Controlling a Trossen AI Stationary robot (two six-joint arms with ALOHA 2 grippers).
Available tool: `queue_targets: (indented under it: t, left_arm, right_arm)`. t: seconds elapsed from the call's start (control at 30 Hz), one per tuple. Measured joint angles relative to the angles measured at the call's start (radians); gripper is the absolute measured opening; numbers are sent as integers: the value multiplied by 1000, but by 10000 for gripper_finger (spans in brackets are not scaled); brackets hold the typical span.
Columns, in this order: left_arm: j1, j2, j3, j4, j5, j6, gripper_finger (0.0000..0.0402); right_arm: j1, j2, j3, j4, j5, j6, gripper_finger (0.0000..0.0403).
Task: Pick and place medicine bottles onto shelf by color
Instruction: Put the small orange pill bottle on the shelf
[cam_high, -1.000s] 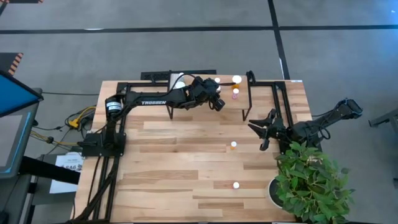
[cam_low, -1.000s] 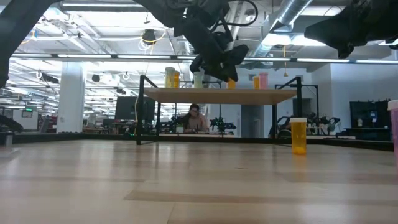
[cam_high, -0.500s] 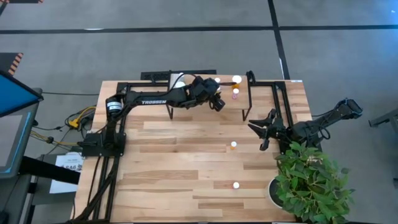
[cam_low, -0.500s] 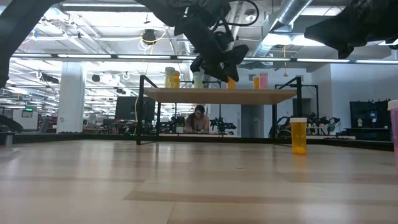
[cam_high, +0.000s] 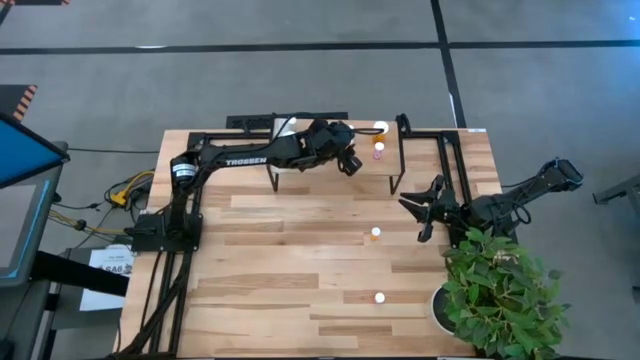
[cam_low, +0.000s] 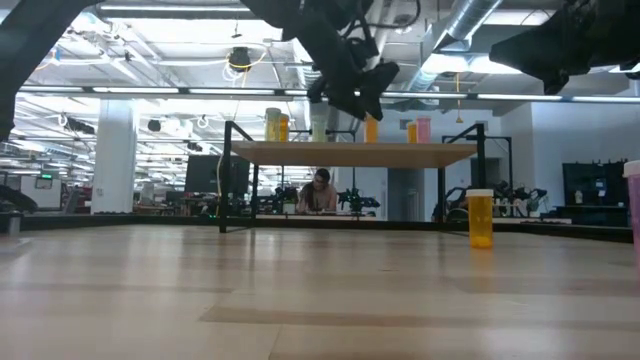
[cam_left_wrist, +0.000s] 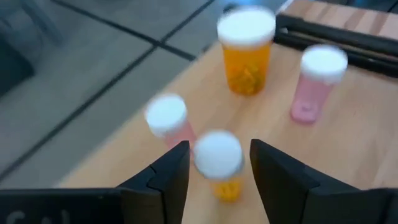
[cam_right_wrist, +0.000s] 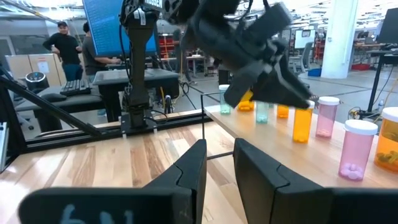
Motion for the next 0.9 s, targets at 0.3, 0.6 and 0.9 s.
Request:
queue_targets:
  t: [0.3, 0.6, 0.9]
  left_arm:
    - [-44, -2, 113, -57, -15, 113, 158]
    - [-185, -111, 119, -211, 16, 139, 158]
    - [-399, -173, -171, 68, 141, 174, 158]
  right_arm:
    - [0, 0, 0, 0, 0, 3, 102]
    - [19, 0, 0, 1, -1, -5, 102]
    - [25, 0, 0, 6, 0, -7, 102]
